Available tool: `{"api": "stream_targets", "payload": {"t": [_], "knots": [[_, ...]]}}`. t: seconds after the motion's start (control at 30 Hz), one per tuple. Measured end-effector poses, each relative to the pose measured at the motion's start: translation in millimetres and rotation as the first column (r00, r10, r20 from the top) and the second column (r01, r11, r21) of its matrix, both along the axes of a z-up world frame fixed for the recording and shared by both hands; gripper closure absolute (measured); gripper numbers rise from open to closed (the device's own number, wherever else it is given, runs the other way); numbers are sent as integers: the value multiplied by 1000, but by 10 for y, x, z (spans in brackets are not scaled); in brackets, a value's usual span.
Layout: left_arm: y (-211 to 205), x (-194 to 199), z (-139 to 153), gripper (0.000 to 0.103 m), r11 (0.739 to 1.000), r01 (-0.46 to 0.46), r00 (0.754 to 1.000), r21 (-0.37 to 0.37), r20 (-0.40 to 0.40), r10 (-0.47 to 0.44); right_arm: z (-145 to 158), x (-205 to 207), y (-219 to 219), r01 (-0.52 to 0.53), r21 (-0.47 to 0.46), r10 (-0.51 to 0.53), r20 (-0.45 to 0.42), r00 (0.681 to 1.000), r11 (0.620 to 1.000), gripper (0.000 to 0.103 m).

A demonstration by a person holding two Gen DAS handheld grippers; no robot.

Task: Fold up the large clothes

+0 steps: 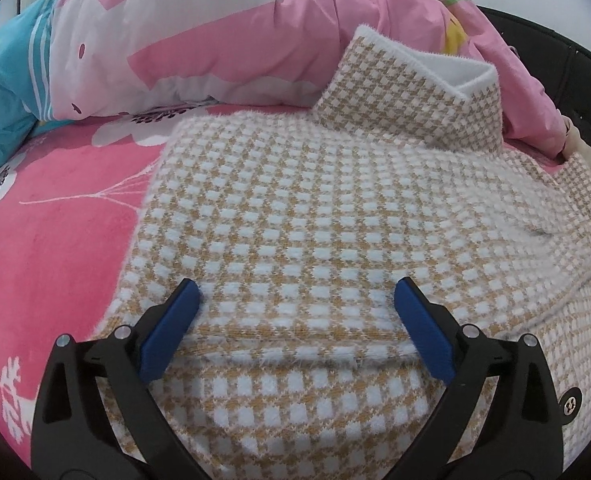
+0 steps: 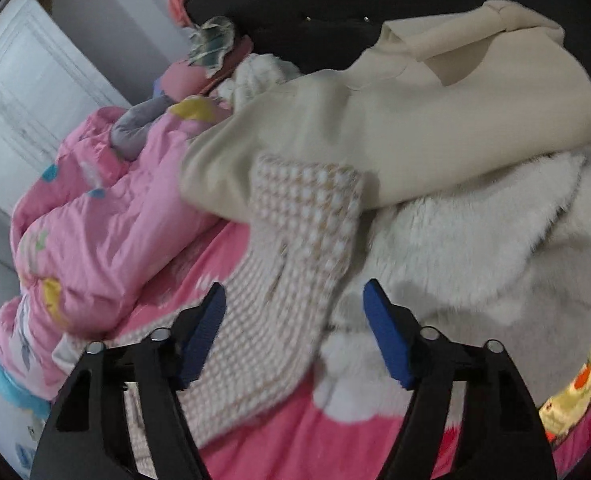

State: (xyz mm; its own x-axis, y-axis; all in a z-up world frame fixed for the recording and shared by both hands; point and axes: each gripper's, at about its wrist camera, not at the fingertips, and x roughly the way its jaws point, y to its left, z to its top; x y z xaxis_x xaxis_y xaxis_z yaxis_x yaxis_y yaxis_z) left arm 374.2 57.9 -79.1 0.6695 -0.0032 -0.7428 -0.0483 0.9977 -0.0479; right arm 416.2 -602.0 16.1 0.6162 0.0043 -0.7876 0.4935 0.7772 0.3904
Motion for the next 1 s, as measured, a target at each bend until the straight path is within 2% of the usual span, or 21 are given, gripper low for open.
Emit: {"api": "stream_targets", "payload": {"t": [0.1, 0.2, 0.23, 0.4, 0.53, 0.63, 0.8, 0.93, 1.0], "knots": [[-4, -2, 0, 8, 1000, 0, 1000, 2, 0, 0, -136, 130, -81, 8, -10, -8, -25, 1000, 1000, 48], [-7, -2, 2, 8, 1000, 0, 1000, 2, 0, 0, -190, 165, -94, 17, -42, -19, -35, 999, 999, 63], [-12, 0, 1, 8, 1000, 0, 1000, 5, 0, 0, -197, 185, -70, 22, -88, -27, -50, 998, 996, 76], [-11, -13, 9, 8, 1000, 1, 1000, 15, 3, -1, 17, 14, 147, 19, -223, -21, -7, 1000, 975, 80], [-23, -7, 4, 8, 1000, -1, 1000, 25, 1, 1, 440, -168, 529, -22, -359, 43, 52, 998, 933, 81], [-32, -4, 6, 8, 1000, -1, 1000, 27, 1, 1, 865, -346, 875, -54, -405, 115, 128, 985, 913, 81], [-8, 16, 47, 8, 1000, 1, 1000, 19, -9, 0, 1537, -515, 1574, -127, -407, 247, 259, 934, 905, 81], [192, -50, 247, 8, 997, -18, 1000, -80, -6, 18, 1859, -549, 2236, -211, -394, 350, 326, 878, 895, 81], [333, -136, 357, 8, 993, -49, 999, -103, -18, 48, 1977, -533, 2705, -279, -393, 423, 351, 835, 876, 81]]}}
